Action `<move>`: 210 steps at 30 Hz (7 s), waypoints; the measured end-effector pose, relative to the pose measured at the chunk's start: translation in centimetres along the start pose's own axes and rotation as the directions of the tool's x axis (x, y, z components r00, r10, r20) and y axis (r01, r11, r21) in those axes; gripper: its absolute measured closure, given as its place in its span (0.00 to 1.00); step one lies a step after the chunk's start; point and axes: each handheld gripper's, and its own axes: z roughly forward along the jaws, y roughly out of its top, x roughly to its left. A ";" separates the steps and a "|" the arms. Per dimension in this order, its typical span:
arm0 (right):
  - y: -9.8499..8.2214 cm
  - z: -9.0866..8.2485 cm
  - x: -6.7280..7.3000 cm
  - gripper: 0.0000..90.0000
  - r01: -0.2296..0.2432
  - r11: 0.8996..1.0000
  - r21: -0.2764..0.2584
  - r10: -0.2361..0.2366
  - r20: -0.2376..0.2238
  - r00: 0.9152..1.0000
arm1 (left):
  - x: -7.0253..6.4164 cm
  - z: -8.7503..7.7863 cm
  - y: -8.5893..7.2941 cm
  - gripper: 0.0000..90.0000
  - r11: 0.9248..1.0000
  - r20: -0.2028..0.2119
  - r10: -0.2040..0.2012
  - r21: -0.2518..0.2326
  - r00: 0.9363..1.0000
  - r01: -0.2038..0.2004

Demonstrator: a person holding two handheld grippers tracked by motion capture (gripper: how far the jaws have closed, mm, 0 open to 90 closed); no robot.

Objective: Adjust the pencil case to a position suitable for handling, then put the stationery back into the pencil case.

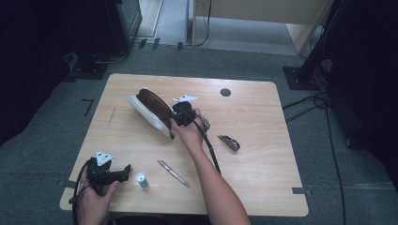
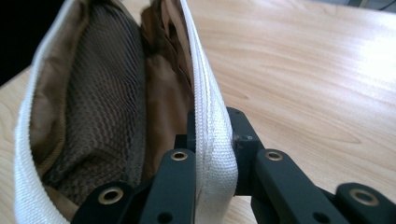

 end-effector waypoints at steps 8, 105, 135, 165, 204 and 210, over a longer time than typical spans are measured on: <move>0.2 -3.6 0.2 0.93 -0.027 0.996 -0.091 0.028 0.017 0.999 | 0.0 0.0 0.0 0.01 1.000 0.001 0.001 0.003 1.000 -0.001; -16.6 -19.5 -12.5 0.54 -0.138 0.984 -0.115 0.152 0.129 0.980 | 0.0 0.0 0.0 0.01 1.000 0.000 0.002 0.002 1.000 -0.002; -16.2 -16.3 -12.7 0.82 -0.132 0.989 -0.063 0.142 0.182 0.973 | 0.0 0.0 0.0 0.00 1.000 0.001 0.002 0.002 1.000 -0.002; -12.3 -21.9 -7.5 0.82 -0.115 0.956 -0.269 0.149 0.110 0.983 | 0.0 0.0 0.0 0.01 1.000 0.000 0.001 0.000 1.000 -0.001; -9.2 -17.1 -1.0 0.81 0.008 0.990 -0.144 -0.001 0.052 0.999 | 0.0 0.0 0.0 0.00 1.000 0.000 0.001 0.000 1.000 -0.001; -9.0 -16.3 -0.7 0.82 0.024 0.991 -0.130 -0.011 0.100 0.995 | 0.0 0.0 0.0 0.00 1.000 0.000 0.002 0.001 1.000 -0.002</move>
